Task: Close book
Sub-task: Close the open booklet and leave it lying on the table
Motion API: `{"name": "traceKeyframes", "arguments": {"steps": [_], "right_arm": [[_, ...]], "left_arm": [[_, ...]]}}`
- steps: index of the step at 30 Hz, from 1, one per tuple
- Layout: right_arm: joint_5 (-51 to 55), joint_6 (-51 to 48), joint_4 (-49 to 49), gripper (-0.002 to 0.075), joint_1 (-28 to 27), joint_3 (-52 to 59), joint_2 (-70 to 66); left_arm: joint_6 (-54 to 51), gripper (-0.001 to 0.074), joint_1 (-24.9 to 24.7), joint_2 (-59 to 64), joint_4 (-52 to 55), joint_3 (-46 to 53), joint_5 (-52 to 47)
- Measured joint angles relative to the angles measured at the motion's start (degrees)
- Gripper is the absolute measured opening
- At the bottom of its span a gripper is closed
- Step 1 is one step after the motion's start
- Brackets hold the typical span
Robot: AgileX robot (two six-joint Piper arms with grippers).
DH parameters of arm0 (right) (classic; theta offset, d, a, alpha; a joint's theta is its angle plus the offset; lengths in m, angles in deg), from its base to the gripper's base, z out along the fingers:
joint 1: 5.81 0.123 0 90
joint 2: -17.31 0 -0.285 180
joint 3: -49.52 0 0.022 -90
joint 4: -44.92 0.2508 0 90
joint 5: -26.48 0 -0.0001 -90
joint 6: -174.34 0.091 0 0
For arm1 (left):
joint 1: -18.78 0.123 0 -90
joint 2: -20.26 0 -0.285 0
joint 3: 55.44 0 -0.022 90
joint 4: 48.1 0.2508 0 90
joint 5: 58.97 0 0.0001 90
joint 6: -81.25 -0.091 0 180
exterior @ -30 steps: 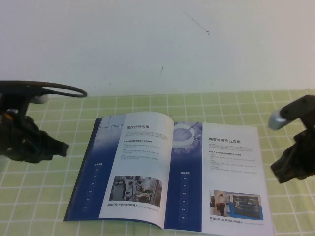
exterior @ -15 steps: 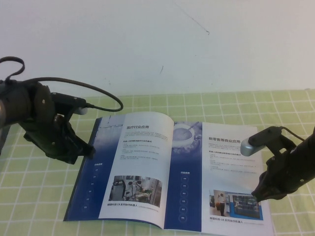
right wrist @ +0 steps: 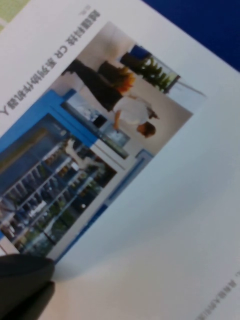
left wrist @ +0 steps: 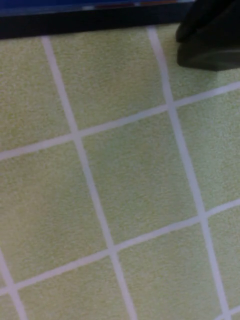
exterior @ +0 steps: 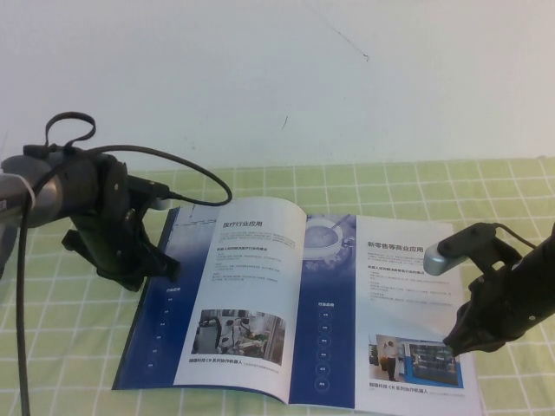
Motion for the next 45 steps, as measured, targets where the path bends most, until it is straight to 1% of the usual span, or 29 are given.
{"name": "traceKeyframes", "arguments": {"steps": [5,9,12,14,16,22,23,25,27,29,35,38,41,45], "right_arm": [[-0.11,0.0,0.0,-0.0003,0.0,0.0,0.0],[-0.45,0.0,0.0,-0.0003,0.0,0.0,0.0],[-1.63,0.0,0.62,-0.0003,0.0,0.0,-0.22],[-2.28,0.0,1.37,-0.0003,0.0,0.0,-0.36],[-2.77,0.0,2.07,-0.0003,0.0,0.0,-0.58],[-5.35,0.0,3.77,-0.0003,0.0,0.0,-0.6],[-5.83,-0.12,3.77,-0.0003,0.08,0.0,-0.6],[-6.49,-0.65,3.59,-0.0003,0.08,0.0,-0.45],[-6.61,-0.7,2.99,-0.0003,-0.61,0.0,0.78],[-6.5,-0.7,2.58,-0.0003,-2.44,0.0,3.82],[-5.37,-2.05,1.22,-0.0003,-9.63,0.0,16.85],[-3.06,-2.91,-1.24,-0.0003,-12.2,0.1,22.23],[0.58,-2.96,-4.09,-0.0003,-14.52,0.1,27.99],[6.53,-3.05,-5.66,-0.0003,-15.91,0.51,35.28]], "left_arm": [[0.1,-0.0003,-4.72,0.22,2.37,-0.44,-0.5],[0.35,-0.0003,-9.5,0.34,1.57,-1.33,-1.87],[0.58,-0.0003,-12.01,0.77,0.57,-2.79,-3.11],[0.69,-0.0003,-12.96,0.97,-3.17,-4.15,-3.68],[-0.28,-0.0003,-13.31,1.34,-9.97,-5.99,-4.18],[-13.09,-0.0003,-13.43,1.22,-33.24,-11.76,-4.97],[-14.66,-0.0003,-13.53,0.97,-35.95,-12.39,-5.19],[-17.43,-0.0003,-13.66,-0.5,-37.79,-13.46,-5.8],[-18.12,-0.0003,-13.74,-2.39,-35.66,-13.92,-6.6],[-16.46,-0.0003,-13.98,-4.69,-29.58,-14.21,-7.44],[-2.04,-0.0003,-14.0,-13.23,0.66,-14.2,-11.58],[2.87,-0.0003,-14.0,-18.06,10.85,-14.2,-12.94],[6.28,-0.0003,-14.0,-23.64,15.97,-14.2,-13.33],[9.11,-0.0003,-14.0,-32.69,17.94,-12.04,-11.7]]}}
